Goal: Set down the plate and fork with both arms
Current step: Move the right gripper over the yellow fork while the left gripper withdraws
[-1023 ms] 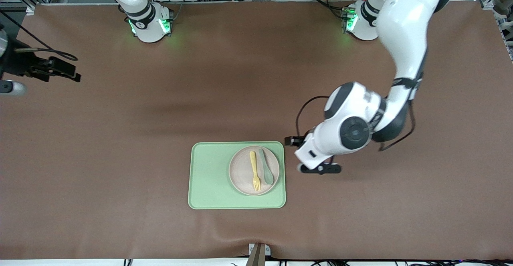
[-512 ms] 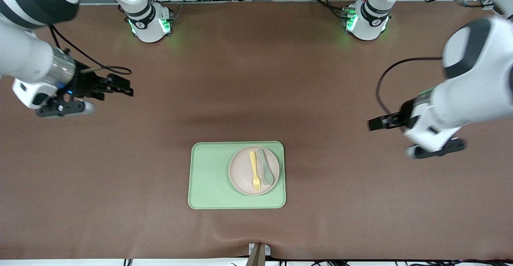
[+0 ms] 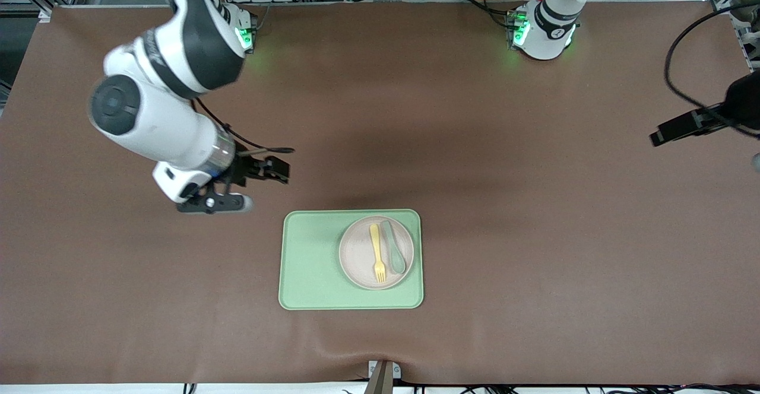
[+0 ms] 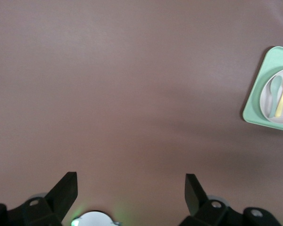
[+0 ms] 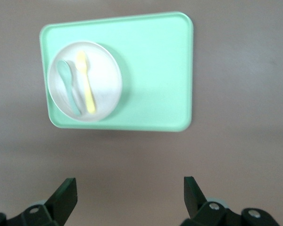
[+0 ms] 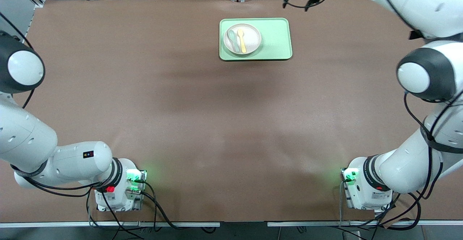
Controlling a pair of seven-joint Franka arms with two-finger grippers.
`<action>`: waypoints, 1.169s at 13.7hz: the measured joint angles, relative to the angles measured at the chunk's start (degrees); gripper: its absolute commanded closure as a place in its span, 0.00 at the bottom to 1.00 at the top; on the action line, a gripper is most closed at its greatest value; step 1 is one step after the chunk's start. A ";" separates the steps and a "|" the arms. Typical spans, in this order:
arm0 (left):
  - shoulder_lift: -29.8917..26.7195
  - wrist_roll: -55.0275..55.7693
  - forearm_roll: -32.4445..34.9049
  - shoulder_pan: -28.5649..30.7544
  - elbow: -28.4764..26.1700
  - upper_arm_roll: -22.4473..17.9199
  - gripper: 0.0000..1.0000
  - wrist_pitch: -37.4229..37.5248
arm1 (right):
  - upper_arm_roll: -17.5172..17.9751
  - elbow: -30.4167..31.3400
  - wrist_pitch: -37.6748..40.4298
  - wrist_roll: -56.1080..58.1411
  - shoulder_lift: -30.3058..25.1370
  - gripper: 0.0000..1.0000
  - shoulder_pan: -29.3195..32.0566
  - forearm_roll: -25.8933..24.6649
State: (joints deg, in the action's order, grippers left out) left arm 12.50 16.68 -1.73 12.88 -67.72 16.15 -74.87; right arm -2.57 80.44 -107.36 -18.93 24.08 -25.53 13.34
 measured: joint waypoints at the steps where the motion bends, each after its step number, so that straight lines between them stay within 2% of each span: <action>1: -1.09 -1.19 0.00 1.27 -1.04 0.00 0.00 0.05 | 0.01 -0.92 -3.29 -0.16 2.32 0.00 -1.04 0.02; 6: -5.00 -2.13 0.00 2.50 -6.26 0.88 0.00 -1.21 | -0.06 -3.74 -20.50 -1.37 14.16 0.00 -6.64 0.02; 7: -6.02 -2.12 0.00 2.46 -7.71 1.06 0.00 -2.05 | -0.10 -4.15 -22.57 -1.40 15.96 0.03 -7.49 -0.01; 9: -9.19 -2.11 0.00 2.42 -12.36 0.90 0.00 -5.34 | -0.23 -5.53 -24.77 -1.39 19.14 0.09 -8.73 -0.82; 13: -17.31 -1.99 -1.78 2.34 -26.38 -1.60 0.00 -13.55 | -0.30 -8.06 -26.80 -1.40 23.10 0.17 -10.80 -5.71; 14: -18.59 -1.67 -2.04 2.20 -28.45 -1.95 0.00 -14.28 | -0.33 -8.11 -28.67 -1.40 24.10 0.17 -11.26 -6.39; 16: -19.88 0.09 -2.10 -0.17 -30.29 -4.22 0.00 -14.66 | -0.43 -8.15 -33.26 -1.41 26.54 0.24 -11.72 -7.01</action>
State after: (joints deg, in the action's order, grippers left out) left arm -7.38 16.78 -3.84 12.71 -98.01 11.93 -89.52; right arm -3.00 72.29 -140.62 -20.34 50.62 -37.25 6.34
